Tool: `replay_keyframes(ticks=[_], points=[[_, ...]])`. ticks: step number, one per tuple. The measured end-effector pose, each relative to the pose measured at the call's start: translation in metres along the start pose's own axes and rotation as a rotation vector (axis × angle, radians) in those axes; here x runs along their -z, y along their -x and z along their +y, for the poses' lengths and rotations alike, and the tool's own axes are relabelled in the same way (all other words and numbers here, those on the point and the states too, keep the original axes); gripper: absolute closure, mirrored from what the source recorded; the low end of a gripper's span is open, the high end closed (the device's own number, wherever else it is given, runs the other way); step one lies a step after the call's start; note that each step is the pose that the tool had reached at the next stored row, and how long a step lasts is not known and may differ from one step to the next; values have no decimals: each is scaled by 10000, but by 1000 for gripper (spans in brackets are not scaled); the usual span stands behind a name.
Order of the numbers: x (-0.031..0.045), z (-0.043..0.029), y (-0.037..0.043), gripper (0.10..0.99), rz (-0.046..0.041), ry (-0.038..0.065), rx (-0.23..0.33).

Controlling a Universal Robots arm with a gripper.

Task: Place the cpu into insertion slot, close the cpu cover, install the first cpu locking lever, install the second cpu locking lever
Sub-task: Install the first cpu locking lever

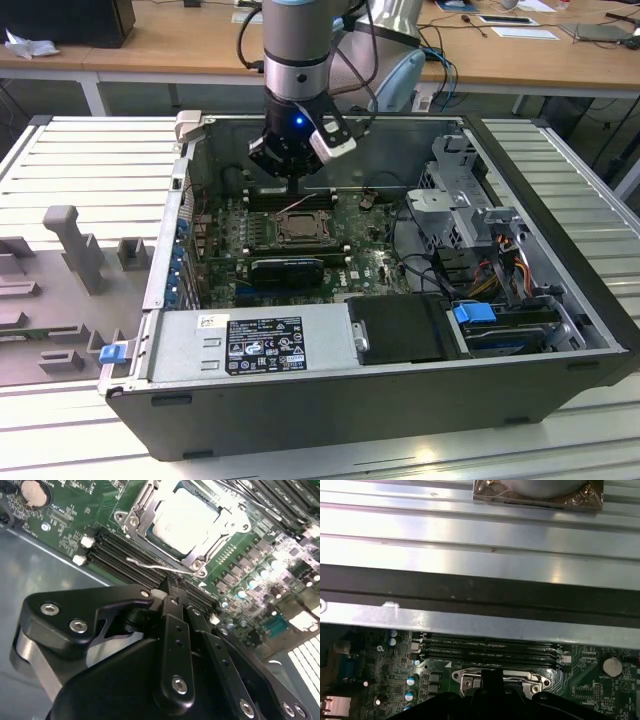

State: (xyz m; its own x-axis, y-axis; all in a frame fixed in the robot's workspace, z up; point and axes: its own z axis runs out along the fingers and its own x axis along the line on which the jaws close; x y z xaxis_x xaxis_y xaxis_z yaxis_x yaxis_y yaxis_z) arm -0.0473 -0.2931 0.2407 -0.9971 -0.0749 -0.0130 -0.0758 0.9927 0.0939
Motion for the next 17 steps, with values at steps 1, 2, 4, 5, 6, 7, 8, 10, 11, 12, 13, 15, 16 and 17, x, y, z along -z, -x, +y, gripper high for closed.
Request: replay_keyframes(ticks=[1,2,4,5,6,7,8,10,11,12,13,15,16,17], points=[[-27,-3,5,980,1,-1,0],[-38,-4,6,980,0,0,-2],[-53,-6,7,980,-12,-1,1],[-57,-6,8,980,-12,-2,1],[-63,-7,9,980,-13,-1,1],[-67,-7,10,980,-13,-1,2],[-72,-8,11,980,-13,-2,1],[-88,-10,15,980,-13,-2,3],[-96,-11,18,980,-13,-1,2],[-102,-11,21,980,-13,-1,1],[-108,-13,30,980,-13,-2,0],[-119,-16,53,980,-13,-2,1],[-127,-16,74,980,-13,-2,3],[-134,-14,83,980,-12,-2,5]])
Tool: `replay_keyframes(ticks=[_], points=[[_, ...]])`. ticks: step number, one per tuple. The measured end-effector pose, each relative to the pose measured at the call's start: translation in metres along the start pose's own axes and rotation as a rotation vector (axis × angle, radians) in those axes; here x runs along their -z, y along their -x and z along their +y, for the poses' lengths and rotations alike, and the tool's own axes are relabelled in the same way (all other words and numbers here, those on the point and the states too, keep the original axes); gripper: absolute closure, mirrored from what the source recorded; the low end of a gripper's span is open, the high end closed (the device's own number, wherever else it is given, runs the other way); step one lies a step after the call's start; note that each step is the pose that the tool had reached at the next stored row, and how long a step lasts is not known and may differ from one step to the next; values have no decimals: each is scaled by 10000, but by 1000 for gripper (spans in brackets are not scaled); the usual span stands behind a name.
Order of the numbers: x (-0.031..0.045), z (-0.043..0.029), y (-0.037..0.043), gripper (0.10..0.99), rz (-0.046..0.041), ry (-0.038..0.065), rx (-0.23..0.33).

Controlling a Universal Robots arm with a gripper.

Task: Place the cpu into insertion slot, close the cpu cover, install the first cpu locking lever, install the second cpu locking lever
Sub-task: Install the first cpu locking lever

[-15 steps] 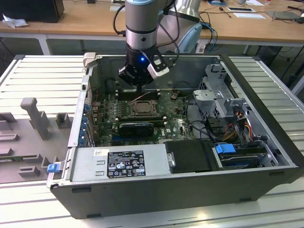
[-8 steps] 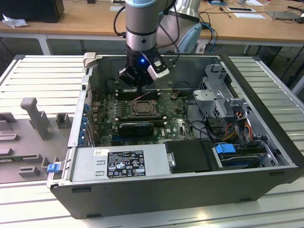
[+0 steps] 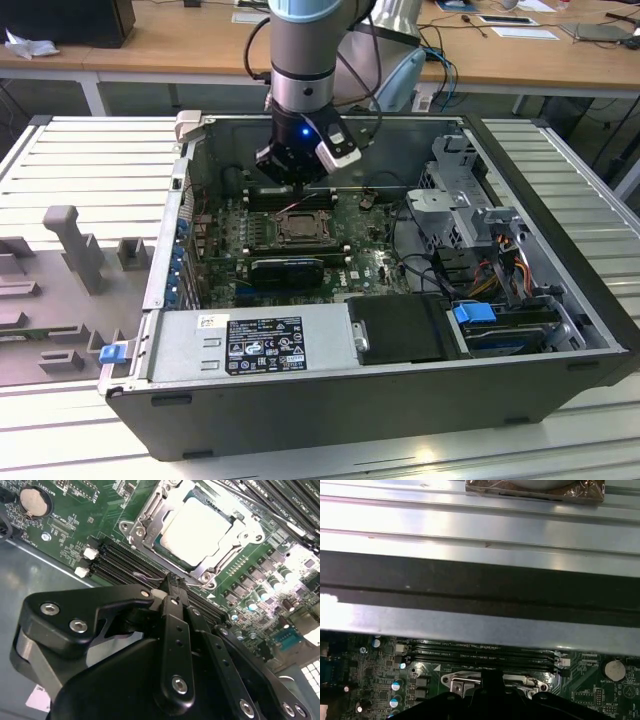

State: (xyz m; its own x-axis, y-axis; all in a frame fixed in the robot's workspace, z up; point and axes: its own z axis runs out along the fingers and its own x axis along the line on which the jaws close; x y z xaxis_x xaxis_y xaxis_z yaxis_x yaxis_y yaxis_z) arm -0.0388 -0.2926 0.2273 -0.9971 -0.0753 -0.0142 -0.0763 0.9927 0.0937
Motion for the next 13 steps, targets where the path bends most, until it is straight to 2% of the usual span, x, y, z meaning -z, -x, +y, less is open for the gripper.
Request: replay_keyframes(ticks=[6,13], points=[[-30,36,38,980,-1,1,0],[-80,56,115,980,-3,78,23]])
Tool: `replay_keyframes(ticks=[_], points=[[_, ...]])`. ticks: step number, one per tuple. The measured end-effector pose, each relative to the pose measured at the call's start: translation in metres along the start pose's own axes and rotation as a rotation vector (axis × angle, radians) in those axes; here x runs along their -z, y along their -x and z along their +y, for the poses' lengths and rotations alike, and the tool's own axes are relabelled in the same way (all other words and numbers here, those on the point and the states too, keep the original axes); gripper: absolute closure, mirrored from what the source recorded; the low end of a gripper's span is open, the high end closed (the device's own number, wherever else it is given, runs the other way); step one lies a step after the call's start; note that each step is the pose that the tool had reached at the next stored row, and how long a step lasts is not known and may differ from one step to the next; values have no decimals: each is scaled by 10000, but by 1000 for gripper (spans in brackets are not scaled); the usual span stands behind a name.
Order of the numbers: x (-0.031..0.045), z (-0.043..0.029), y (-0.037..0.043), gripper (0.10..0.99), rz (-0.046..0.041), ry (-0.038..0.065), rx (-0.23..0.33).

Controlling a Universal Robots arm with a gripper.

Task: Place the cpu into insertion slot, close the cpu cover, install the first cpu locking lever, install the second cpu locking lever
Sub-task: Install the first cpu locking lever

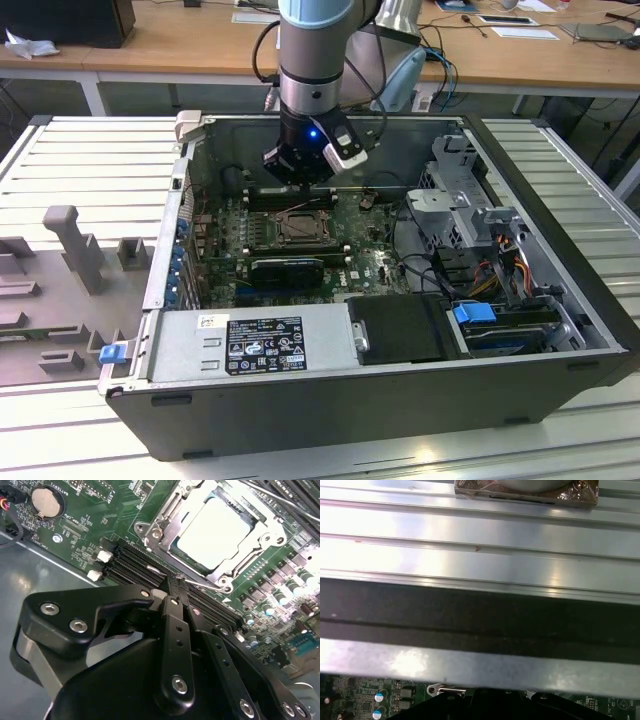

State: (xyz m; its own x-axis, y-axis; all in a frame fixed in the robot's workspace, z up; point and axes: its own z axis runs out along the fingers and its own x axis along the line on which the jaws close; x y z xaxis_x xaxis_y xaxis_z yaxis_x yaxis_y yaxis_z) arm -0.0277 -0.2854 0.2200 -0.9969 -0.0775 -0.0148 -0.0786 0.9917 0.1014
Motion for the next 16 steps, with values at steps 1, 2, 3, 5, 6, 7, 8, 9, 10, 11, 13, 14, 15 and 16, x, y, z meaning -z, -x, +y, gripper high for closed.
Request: replay_keyframes(ticks=[1,2,3,5,6,7,8,9,10,11,13,14,15,16], points=[[-5,2,5,980,-1,10,7],[-13,1,11,980,-1,20,17],[-17,1,13,980,0,20,22],[-25,0,13,980,1,20,24],[-28,-1,14,980,1,20,25],[-30,-1,14,980,2,19,26],[-31,-1,14,980,2,19,26],[-32,-1,15,980,2,19,26],[-33,-1,15,980,1,19,26],[-33,-1,15,980,1,19,26],[-35,-3,15,980,1,20,26],[-38,-3,15,980,0,21,26],[-41,-4,21,980,1,21,29],[-45,-5,28,980,0,21,28]])
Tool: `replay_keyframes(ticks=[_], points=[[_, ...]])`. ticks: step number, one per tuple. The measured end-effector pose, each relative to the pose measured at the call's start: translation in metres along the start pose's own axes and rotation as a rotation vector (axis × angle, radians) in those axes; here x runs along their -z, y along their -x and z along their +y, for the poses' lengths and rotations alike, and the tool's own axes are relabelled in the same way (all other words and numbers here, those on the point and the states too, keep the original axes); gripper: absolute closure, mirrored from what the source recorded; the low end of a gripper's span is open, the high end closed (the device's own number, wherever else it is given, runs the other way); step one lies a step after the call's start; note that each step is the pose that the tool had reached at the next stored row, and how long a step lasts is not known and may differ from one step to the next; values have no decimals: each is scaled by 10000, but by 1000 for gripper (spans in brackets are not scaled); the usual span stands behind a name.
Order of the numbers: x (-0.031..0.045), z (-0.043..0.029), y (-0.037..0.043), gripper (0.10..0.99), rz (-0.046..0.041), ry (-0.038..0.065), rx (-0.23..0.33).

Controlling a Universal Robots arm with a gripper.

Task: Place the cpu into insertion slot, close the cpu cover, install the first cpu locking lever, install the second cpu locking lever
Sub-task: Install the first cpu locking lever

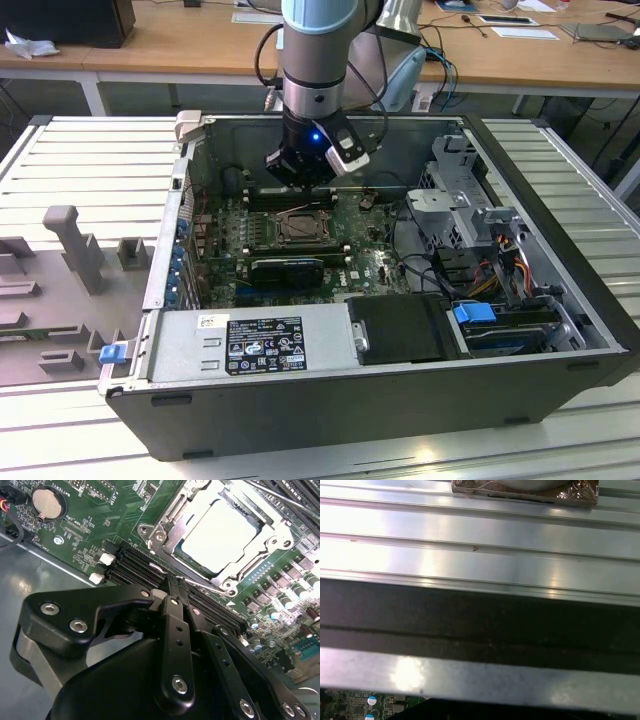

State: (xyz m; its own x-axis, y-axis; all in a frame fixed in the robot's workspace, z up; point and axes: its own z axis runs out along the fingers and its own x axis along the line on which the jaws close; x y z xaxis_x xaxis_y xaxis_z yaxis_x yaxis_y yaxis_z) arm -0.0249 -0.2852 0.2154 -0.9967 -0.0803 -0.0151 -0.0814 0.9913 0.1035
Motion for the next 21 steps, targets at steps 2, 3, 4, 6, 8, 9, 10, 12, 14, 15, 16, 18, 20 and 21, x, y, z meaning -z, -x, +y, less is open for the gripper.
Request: replay_keyframes(ticks=[2,3,4,6,8,9,10,12,14,15,16,18,20,21], points=[[-9,-2,10,980,1,0,4],[-16,-4,17,980,1,-1,4],[-20,-11,23,980,3,-4,4],[-24,-42,21,980,0,0,3],[-26,-43,28,980,1,-2,3],[-26,-43,31,980,2,-2,3],[-27,-44,31,980,2,-2,2],[-27,-44,35,980,1,-1,4],[-27,-44,40,980,1,-1,4],[-27,-44,43,980,1,-1,4],[-27,-45,46,980,1,-1,4],[-27,-45,52,980,1,-1,2],[-27,-46,60,980,1,-1,4],[-28,-46,62,980,1,-1,4]])
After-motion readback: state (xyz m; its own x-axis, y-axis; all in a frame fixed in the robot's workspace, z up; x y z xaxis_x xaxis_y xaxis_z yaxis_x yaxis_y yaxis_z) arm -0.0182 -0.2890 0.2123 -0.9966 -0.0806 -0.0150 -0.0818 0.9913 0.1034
